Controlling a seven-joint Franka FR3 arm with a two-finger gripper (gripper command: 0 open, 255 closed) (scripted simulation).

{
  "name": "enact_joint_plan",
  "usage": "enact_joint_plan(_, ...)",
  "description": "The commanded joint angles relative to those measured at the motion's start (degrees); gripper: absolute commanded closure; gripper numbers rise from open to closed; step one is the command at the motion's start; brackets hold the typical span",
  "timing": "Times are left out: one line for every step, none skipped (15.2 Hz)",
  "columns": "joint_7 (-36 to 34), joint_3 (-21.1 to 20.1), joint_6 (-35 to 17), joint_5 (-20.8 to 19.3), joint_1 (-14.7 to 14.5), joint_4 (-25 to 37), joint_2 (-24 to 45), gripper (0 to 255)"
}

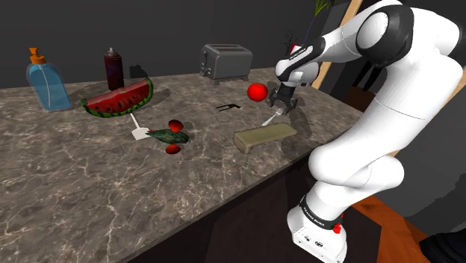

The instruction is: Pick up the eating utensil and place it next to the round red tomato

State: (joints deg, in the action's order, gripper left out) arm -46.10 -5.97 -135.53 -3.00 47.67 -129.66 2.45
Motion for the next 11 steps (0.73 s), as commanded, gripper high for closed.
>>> enact_joint_plan(0.31, -0.04, 2.81, 0.39, 0.00, 1.01, -1.81, 0)
enact_joint_plan(0.47, -0.07, 4.67, 0.62, -0.02, 1.71, -2.98, 0)
enact_joint_plan(0.59, -0.09, 6.14, 0.79, -0.03, 2.31, -3.86, 0)
enact_joint_plan(0.59, -0.09, 6.14, 0.79, -0.04, 2.31, -3.86, 0)
enact_joint_plan(0.59, -0.09, 6.14, 0.79, -0.04, 2.30, -3.86, 0)
enact_joint_plan(0.59, -0.09, 6.14, 0.79, -0.04, 2.31, -3.86, 0)
enact_joint_plan(0.59, -0.09, 6.14, 0.79, -0.04, 2.31, -3.86, 0)
enact_joint_plan(0.59, -0.09, 6.14, 0.79, -0.04, 2.31, -3.86, 0)
enact_joint_plan(0.59, -0.09, 6.14, 0.79, -0.04, 2.31, -3.86, 0)
enact_joint_plan(0.59, -0.09, 6.14, 0.79, -0.04, 2.31, -3.86, 0)
enact_joint_plan(0.59, -0.09, 6.14, 0.79, -0.03, 2.31, -3.86, 0)
